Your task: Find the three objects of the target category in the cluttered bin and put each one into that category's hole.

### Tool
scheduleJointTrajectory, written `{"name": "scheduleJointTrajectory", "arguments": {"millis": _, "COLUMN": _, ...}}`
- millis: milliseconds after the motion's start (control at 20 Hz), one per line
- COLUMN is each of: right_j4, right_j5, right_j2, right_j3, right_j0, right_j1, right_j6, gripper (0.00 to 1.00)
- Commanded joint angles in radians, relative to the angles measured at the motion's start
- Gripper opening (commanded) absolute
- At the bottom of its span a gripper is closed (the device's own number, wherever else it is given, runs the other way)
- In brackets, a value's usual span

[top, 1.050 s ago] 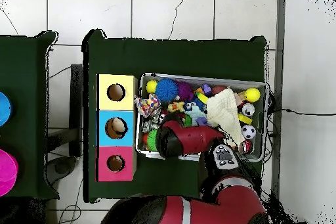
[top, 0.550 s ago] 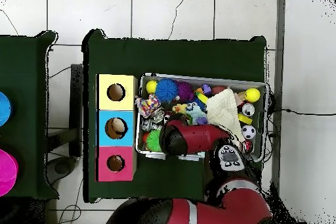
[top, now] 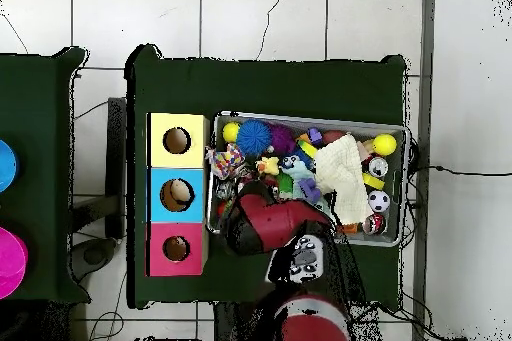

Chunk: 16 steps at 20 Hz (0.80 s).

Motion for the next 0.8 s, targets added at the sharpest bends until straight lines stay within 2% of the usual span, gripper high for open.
{"name": "scheduleJointTrajectory", "arguments": {"millis": 50, "right_j4": 0.056, "right_j5": -0.046, "right_j2": -0.155, "right_j3": 0.171, "right_j0": 0.109, "right_j1": -0.196, "right_j6": 0.184, "gripper": 0.00}}
{"name": "scheduleJointTrajectory", "arguments": {"millis": 100, "right_j4": 0.051, "right_j5": -0.038, "right_j2": -0.160, "right_j3": 0.180, "right_j0": 0.113, "right_j1": -0.234, "right_j6": 0.176, "gripper": 0.00}}
{"name": "scheduleJointTrajectory", "arguments": {"millis": 200, "right_j4": 0.039, "right_j5": 0.000, "right_j2": -0.122, "right_j3": 0.210, "right_j0": 0.087, "right_j1": -0.309, "right_j6": 0.165, "gripper": 0.00}}
{"name": "scheduleJointTrajectory", "arguments": {"millis": 350, "right_j4": 0.058, "right_j5": 0.109, "right_j2": -0.018, "right_j3": 0.293, "right_j0": 0.016, "right_j1": -0.427, "right_j6": 0.162, "gripper": 0.00}}
{"name": "scheduleJointTrajectory", "arguments": {"millis": 450, "right_j4": 0.120, "right_j5": 0.223, "right_j2": 0.120, "right_j3": 0.387, "right_j0": -0.087, "right_j1": -0.509, "right_j6": 0.154, "gripper": 0.00}}
{"name": "scheduleJointTrajectory", "arguments": {"millis": 600, "right_j4": 0.238, "right_j5": 0.335, "right_j2": 0.254, "right_j3": 0.501, "right_j0": -0.188, "right_j1": -0.584, "right_j6": 0.155, "gripper": 0.00}}
{"name": "scheduleJointTrajectory", "arguments": {"millis": 800, "right_j4": 0.342, "right_j5": 0.366, "right_j2": 0.293, "right_j3": 0.585, "right_j0": -0.212, "right_j1": -0.604, "right_j6": 0.181, "gripper": 0.00}}
